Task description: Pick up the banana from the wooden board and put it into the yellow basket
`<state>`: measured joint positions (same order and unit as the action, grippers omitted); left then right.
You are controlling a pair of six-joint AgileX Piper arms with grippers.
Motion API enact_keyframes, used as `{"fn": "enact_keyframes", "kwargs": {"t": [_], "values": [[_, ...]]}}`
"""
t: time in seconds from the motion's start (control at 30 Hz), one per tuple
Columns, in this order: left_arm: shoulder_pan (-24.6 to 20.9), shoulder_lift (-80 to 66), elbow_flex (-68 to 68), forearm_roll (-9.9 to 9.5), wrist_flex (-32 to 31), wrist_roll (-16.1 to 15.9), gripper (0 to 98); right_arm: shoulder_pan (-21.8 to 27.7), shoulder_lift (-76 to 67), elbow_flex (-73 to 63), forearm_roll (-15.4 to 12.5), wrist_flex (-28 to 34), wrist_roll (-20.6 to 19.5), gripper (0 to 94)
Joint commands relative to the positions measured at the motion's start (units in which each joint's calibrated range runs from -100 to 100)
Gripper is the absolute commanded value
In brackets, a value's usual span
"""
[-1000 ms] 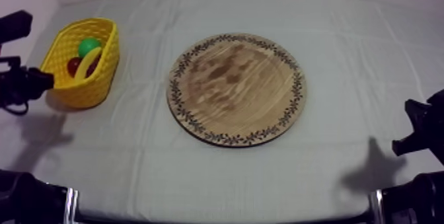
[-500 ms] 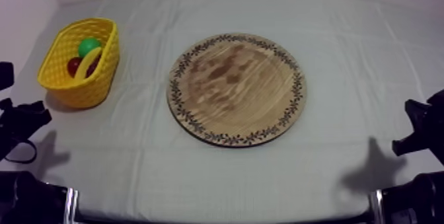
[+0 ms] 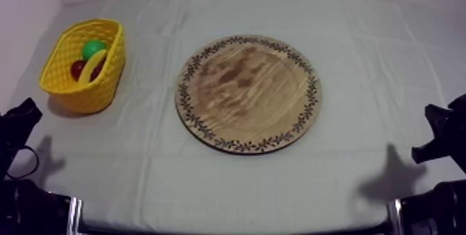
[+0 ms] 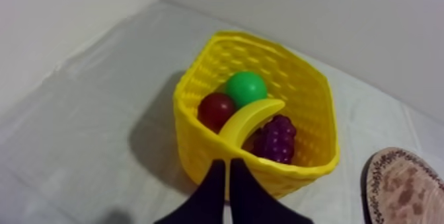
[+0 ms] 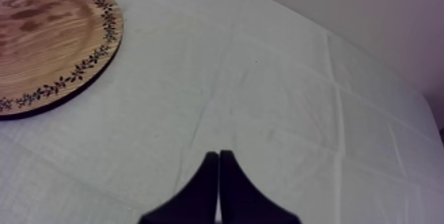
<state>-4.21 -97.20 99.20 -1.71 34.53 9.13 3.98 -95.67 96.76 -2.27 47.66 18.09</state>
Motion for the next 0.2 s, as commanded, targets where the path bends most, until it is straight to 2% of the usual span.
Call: {"fn": "enact_keyframes", "kwargs": {"t": [0.0,0.17], "values": [[0.14,-1.46,0.21,-0.13,-0.55,0.15,0.1,0.0,0.0,0.01,-0.05,0.0,0.0,0.3],[0.31,-2.36,0.52,-0.21,-1.04,0.38,0.1,0.0,0.0,0.01,-0.05,0.0,0.0,0.3]]}}
